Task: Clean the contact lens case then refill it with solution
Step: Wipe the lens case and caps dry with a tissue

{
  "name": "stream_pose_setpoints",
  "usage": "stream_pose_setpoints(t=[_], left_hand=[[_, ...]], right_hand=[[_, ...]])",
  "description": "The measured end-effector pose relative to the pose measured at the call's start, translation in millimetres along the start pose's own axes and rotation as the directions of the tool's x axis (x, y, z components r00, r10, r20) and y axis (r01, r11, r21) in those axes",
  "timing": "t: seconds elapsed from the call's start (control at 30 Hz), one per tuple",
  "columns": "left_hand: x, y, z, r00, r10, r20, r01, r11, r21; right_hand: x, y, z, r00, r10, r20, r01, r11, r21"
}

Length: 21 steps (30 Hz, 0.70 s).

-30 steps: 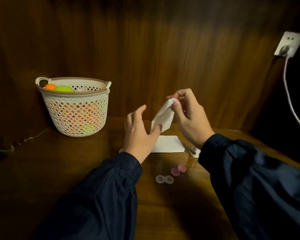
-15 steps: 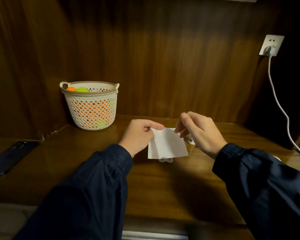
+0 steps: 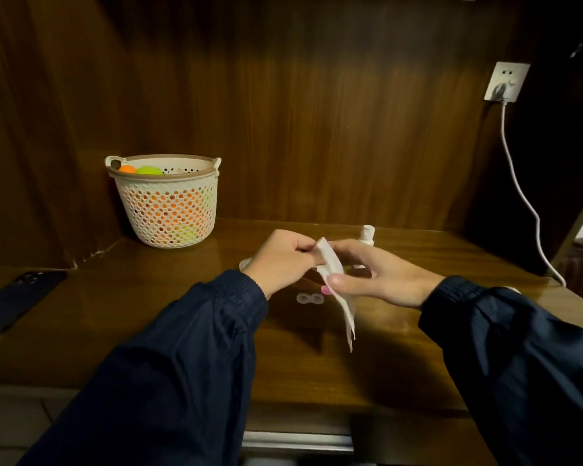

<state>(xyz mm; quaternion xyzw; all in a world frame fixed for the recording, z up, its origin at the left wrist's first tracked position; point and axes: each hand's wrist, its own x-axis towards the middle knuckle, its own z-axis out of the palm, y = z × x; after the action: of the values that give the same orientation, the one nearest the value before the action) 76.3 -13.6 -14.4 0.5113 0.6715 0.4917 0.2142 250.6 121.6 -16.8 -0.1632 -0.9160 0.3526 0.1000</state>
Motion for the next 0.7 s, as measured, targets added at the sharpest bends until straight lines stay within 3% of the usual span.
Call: stream_pose_setpoints(t=[0.17,0.4,0.6,0.7], left_hand=[[8,-2,18,0.997,0.019,0.073,-0.018,1.0,-0.019],[14,-5,28,0.994,-0.059,0.088,0.051,0.995,0.09],[17,-6,32,0.976,-0.128,0.176,0.122,0.992,0.043],[17,-11,32,0.962,-0.163,0.219,0.162,0.987,0.021]], right_hand=[[-9,17,-2,0.995,0.081,-0.063,-0.069,0.98,0.184],[-15,25,-3,0.996,0.072,-0.043,-0.069,0.996,0.06],[-18,34,-3,0.974,-0.018,-0.227,0.047,0.991,0.123],[-20,38,-4,0.958,0.038,-0.284,0.01,0.986,0.166]])
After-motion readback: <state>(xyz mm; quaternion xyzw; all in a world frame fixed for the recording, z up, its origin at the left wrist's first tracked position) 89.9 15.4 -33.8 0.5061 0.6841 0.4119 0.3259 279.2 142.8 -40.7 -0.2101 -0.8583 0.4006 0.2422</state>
